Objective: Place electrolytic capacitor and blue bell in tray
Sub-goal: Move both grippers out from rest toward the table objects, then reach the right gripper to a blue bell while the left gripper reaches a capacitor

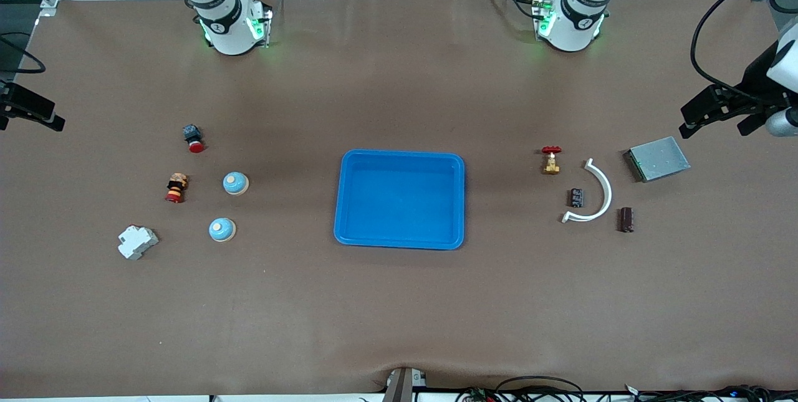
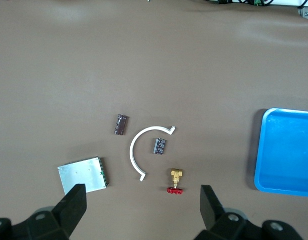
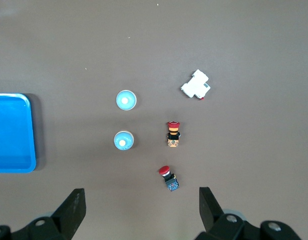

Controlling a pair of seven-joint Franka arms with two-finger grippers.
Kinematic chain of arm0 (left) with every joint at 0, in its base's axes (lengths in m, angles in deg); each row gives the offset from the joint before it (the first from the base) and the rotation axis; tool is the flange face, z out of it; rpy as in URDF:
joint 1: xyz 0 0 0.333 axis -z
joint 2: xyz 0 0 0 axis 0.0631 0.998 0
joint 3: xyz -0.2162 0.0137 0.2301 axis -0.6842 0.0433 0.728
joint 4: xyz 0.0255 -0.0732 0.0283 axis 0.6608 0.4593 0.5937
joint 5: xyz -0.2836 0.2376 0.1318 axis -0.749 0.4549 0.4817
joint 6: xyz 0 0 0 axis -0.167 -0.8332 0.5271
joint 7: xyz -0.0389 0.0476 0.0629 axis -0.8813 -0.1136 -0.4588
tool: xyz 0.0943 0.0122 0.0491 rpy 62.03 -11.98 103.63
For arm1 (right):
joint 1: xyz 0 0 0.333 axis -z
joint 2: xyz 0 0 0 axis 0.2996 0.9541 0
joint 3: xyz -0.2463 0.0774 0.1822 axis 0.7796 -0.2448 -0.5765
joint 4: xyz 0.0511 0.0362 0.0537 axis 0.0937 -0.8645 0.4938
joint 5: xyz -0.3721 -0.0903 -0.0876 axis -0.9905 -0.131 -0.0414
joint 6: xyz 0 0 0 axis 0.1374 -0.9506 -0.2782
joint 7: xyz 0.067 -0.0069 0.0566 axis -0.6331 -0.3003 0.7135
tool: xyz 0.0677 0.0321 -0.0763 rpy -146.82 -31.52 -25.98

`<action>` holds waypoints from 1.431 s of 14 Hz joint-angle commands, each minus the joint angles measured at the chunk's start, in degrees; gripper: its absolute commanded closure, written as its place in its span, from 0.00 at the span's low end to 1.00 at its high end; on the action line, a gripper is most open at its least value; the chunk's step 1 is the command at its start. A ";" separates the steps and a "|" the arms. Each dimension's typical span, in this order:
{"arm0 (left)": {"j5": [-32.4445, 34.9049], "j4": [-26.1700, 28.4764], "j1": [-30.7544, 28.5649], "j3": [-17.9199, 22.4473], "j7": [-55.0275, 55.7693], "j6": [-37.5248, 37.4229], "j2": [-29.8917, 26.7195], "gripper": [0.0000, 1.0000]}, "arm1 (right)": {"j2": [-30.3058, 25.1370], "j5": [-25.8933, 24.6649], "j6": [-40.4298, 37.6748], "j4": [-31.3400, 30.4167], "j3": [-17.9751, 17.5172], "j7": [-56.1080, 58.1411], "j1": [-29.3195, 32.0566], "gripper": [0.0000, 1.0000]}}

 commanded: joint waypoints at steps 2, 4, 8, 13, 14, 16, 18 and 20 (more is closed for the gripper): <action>0.18 -1.44 -0.19 -0.24 -0.08 -1.07 1.51 0.00 | -0.94 0.64 0.16 -1.71 -0.15 -0.35 -0.51 0.00; 0.18 -1.44 -0.28 -0.24 0.01 -1.07 2.47 0.00 | -0.94 0.64 0.08 -1.71 -0.15 -0.35 -0.86 0.00; 0.35 -1.00 -0.28 -0.24 -0.17 -1.34 4.24 0.00 | -0.94 0.64 0.16 -1.80 -0.06 -0.35 -0.86 0.00; 0.35 -1.26 -1.78 0.11 -0.87 -0.63 8.35 0.00 | -5.23 0.64 9.01 -14.77 -0.15 -5.09 -4.72 0.00; 0.36 -1.26 -1.86 0.11 -0.87 0.06 9.76 0.00 | -6.37 0.64 11.91 -18.55 -0.15 -5.09 -5.08 0.00; 0.36 -1.17 -2.13 0.11 -1.05 1.29 12.40 0.00 | -8.05 0.64 15.88 -23.66 -0.15 -5.09 -6.05 0.00; 0.44 -1.09 -2.13 0.20 -1.05 2.53 14.86 0.00 | -8.14 0.64 17.73 -26.83 -0.15 -6.58 -6.49 0.00; 1.40 -0.91 -2.74 0.20 -3.14 3.75 17.06 0.00 | -9.28 0.64 22.02 -32.09 -0.32 -7.73 -7.10 0.00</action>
